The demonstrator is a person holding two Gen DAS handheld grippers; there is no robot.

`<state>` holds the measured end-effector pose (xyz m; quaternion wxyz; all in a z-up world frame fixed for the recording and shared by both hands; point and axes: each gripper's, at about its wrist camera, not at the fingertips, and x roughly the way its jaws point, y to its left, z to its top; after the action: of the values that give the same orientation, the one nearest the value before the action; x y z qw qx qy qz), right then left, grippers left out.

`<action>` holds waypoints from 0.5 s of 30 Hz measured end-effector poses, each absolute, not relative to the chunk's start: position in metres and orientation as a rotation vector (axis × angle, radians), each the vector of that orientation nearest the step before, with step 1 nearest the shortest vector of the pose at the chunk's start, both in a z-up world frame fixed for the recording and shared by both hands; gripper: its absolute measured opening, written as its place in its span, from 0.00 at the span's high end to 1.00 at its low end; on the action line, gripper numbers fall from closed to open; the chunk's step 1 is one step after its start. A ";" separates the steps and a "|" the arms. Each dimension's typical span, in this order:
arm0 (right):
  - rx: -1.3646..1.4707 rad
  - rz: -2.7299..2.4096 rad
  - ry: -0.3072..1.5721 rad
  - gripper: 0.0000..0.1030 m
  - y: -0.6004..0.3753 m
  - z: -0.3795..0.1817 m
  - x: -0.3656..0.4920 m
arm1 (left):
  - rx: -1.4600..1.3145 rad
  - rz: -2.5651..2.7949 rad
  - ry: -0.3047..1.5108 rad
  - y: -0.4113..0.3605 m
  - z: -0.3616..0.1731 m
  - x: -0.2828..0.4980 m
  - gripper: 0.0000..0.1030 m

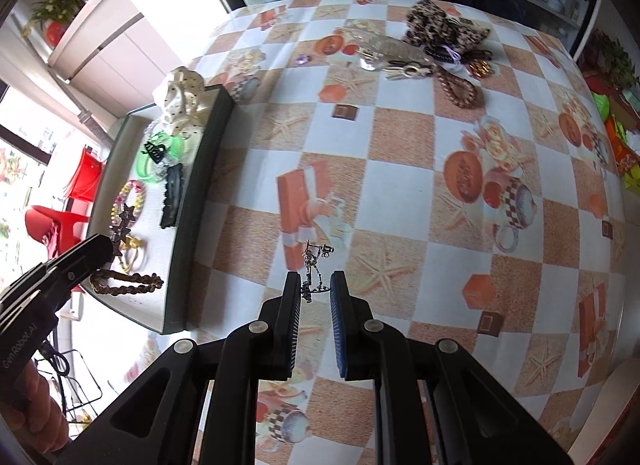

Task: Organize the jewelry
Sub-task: 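Carry the braided bracelet with the left tool while the right tool carries the silver charm to the tray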

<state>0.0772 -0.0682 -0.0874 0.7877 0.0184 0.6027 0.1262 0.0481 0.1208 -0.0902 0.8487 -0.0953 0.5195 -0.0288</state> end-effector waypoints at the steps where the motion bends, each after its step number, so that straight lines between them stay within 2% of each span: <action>1: 0.036 0.283 1.298 0.84 -0.063 -0.086 0.079 | -0.205 -0.049 1.092 0.126 -0.090 0.047 0.90; 15: -0.038 0.465 1.296 0.84 0.034 -0.086 0.096 | -0.256 0.107 1.084 0.211 -0.098 0.030 0.90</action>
<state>0.0956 0.0336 -0.0861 0.7722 -0.0174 0.5978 0.2146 0.0301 0.2115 -0.0978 0.8475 -0.1214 0.5143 0.0507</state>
